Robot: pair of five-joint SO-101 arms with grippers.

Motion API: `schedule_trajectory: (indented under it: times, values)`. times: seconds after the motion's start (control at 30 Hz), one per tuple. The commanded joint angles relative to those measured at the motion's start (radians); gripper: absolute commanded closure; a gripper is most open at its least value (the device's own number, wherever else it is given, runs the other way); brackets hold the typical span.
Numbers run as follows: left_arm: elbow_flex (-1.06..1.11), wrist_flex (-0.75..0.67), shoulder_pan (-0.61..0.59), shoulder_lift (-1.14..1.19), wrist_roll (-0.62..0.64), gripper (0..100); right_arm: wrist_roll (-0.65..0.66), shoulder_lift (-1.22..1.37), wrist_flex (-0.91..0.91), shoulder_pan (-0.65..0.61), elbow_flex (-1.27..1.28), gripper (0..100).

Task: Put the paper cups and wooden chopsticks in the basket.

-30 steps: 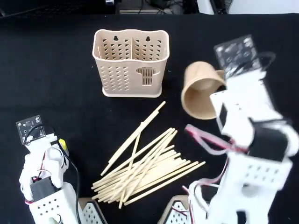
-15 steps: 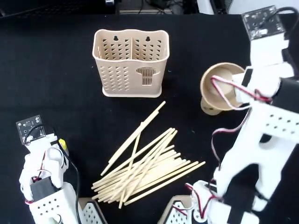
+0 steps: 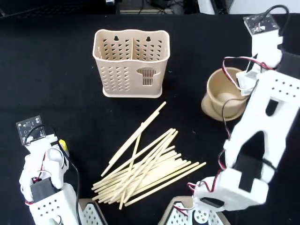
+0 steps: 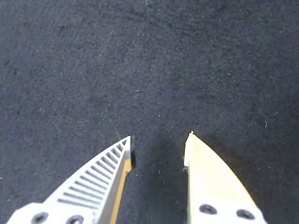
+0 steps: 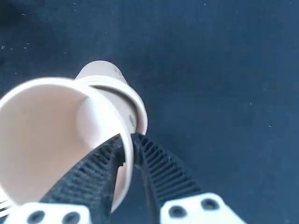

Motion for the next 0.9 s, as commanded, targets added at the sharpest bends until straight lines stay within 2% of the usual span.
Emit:
schedule_trajectory:
  times: [0.0,0.57,0.77,0.87]
  values:
    - [0.015,-0.008,-0.001,-0.006,0.008,80,0.009,0.016,-0.044,0.008,-0.042,98.6]
    - [0.016,-0.008,-0.001,-0.006,0.008,80,0.011,0.033,-0.130,-0.011,0.022,97.9]
    - [0.016,-0.008,-0.001,-0.006,0.008,80,0.011,0.033,-0.106,-0.072,0.013,82.4]
    - [0.016,-0.008,-0.001,-0.006,0.008,80,0.003,0.016,-0.098,-0.100,-0.001,83.6]
